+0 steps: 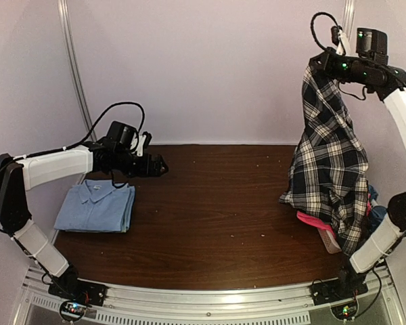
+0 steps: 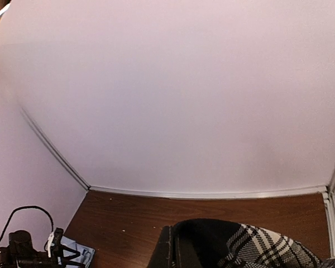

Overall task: Fold and stack the mixed laundry pile
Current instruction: Pick up the crumpled skirt from the bin.

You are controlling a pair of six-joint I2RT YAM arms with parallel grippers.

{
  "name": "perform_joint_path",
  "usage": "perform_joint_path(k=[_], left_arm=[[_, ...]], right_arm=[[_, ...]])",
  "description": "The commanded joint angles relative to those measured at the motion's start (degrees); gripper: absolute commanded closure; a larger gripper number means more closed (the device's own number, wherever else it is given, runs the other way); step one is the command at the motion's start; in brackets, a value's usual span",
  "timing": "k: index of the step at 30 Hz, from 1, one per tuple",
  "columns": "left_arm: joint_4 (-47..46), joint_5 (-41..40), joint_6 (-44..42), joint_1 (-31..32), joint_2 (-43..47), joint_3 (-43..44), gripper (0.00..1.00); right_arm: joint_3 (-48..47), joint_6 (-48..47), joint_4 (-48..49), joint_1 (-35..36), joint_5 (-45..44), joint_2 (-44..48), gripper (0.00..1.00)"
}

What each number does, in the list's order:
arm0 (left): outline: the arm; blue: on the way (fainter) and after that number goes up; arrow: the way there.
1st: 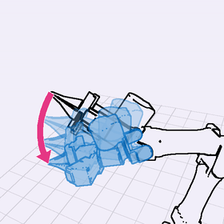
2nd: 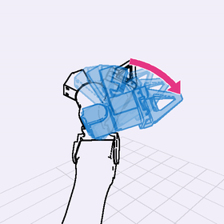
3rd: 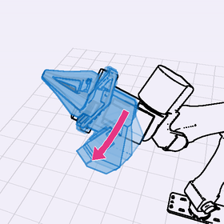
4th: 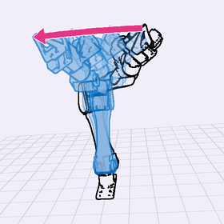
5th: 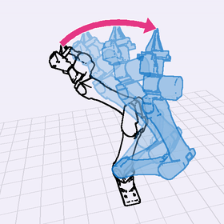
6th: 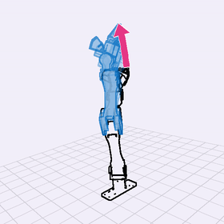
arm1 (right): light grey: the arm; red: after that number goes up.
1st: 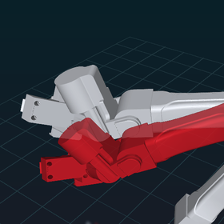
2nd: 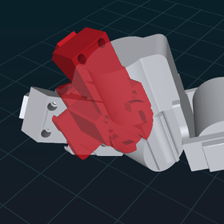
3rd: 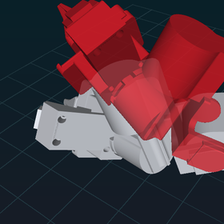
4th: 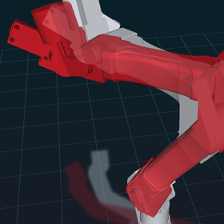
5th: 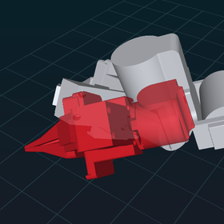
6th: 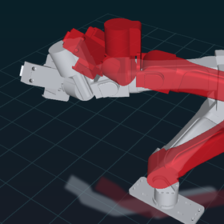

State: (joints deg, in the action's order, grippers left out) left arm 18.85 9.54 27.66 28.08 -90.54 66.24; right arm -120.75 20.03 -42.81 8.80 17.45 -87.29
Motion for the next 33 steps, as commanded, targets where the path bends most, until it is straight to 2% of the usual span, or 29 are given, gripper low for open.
perform_joint_path(k=[1, 4, 8, 17, 23, 29, 33], left_arm=[[-2.2, 0.5, 1.2, -0.9, 1.8, 1.2, 0.02], [-2.0, 0.4, 1.7, -1.3, 2.6, 0.9, 0.02], [-1.7, -0.5, 2.1, -1.9, 3.8, 0.3, 0.02], [-1.3, -1.3, 2.9, -2.2, 4.5, -0.4, 0.02], [-3.6, -0.6, 3.6, -2.2, 5.4, -2.0, 0.02], [-5.1, -0.1, 4.1, -2.2, 6.0, -2.2, 0.02], [-4.8, -1.8, 4.3, -2.2, 7.0, -2.1, 0.02]], right_arm=[[-19.2, -1.2, 1.7, 10.3, 2.6, -11.3, 1.00], [-27.3, 1.4, 3.9, 14.6, 6.0, -17.2, 1.00], [-23.8, 5.1, 15.0, 18.7, 10.5, -18.0, 1.00], [-24.7, 8.2, 24.7, 26.3, 19.8, -23.0, 1.00], [-23.6, 8.8, 28.3, 27.6, 22.8, -25.3, 1.00], [-26.9, 18.7, 42.0, 28.5, 27.9, -30.6, 1.00], [-27.9, 21.1, 47.2, 29.2, 28.2, -31.7, 1.00]])
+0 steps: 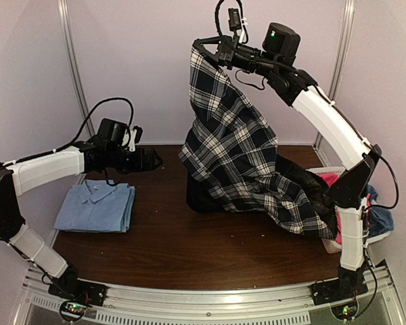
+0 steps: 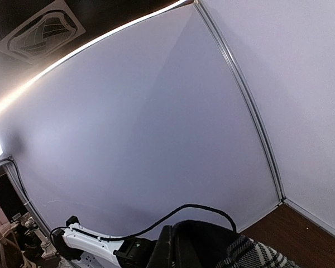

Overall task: Fold and stack the mixed laundry pile
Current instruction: Pick up the crumpled skirt from the bin, then place the crumpled shorts at the center of the board.

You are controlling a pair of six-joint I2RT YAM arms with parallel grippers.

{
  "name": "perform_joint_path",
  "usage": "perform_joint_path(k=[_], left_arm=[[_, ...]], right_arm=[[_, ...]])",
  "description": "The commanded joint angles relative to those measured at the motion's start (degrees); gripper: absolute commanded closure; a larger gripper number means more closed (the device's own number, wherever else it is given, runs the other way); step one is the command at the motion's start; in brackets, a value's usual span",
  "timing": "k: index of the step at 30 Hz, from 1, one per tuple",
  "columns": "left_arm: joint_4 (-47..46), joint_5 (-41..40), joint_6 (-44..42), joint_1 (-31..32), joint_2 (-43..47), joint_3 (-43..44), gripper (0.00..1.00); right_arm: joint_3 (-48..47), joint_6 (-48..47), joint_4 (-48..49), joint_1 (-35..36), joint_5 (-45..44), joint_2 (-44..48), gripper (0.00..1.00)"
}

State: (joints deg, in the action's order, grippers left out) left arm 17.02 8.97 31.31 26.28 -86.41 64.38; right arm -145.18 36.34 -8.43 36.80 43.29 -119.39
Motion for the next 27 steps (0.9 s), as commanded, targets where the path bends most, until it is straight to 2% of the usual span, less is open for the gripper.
perform_joint_path(k=[1, 5, 8, 10, 14, 16, 19, 21, 22, 23, 25, 27], left_arm=[[-3.2, -1.3, 0.6, -0.4, 3.2, -0.3, 0.02], [-4.6, -0.1, 0.6, -0.4, 3.5, -0.3, 0.03], [-6.5, 1.8, 0.3, -0.4, 4.2, -0.6, 0.02], [-8.7, 2.9, -0.5, -0.2, 5.1, -1.8, 0.02], [-9.4, 2.7, -3.0, 1.0, 5.3, -3.4, 0.02], [-8.6, 1.6, -4.0, 1.8, 4.5, -3.6, 0.02], [-8.1, 1.5, -5.3, 2.9, 2.5, -3.7, 0.02], [-7.3, 1.5, -6.3, 3.8, 0.4, -3.1, 0.02], [-6.4, 1.3, -7.1, 4.4, -0.6, -2.5, 0.02], [-5.4, 0.9, -7.8, 5.1, -2.0, -2.0, 0.02], [-3.5, -0.8, -8.4, 5.9, -3.6, -1.2, 0.02], [-2.4, -2.3, -8.1, 6.0, -4.4, -1.4, 0.02]], right_arm=[[-3.7, 5.1, 13.8, 1.2, 2.2, 0.4, 1.00], [-2.7, 6.9, 16.7, 1.3, 3.6, -0.6, 1.00], [2.3, 3.4, 12.3, 0.2, 4.6, 0.7, 1.00], [10.7, -0.4, 9.4, -1.7, 2.8, 4.7, 1.00], [34.9, -7.0, 7.3, -7.8, -7.3, 17.5, 1.00], [43.1, -10.8, 2.1, -10.2, -16.3, 21.2, 1.00], [51.0, -16.7, -6.4, -12.9, -23.4, 21.3, 1.00], [51.4, -19.9, -14.3, -13.9, -27.9, 18.6, 0.67], [51.6, -21.1, -17.1, -14.1, -29.4, 17.6, 0.41], [52.3, -21.9, -18.8, -14.1, -30.2, 17.3, 0.25], [55.7, -22.4, -17.9, -14.1, -30.3, 18.6, 0.12], [59.0, -22.3, -15.2, -14.0, -29.3, 20.6, 0.09]])
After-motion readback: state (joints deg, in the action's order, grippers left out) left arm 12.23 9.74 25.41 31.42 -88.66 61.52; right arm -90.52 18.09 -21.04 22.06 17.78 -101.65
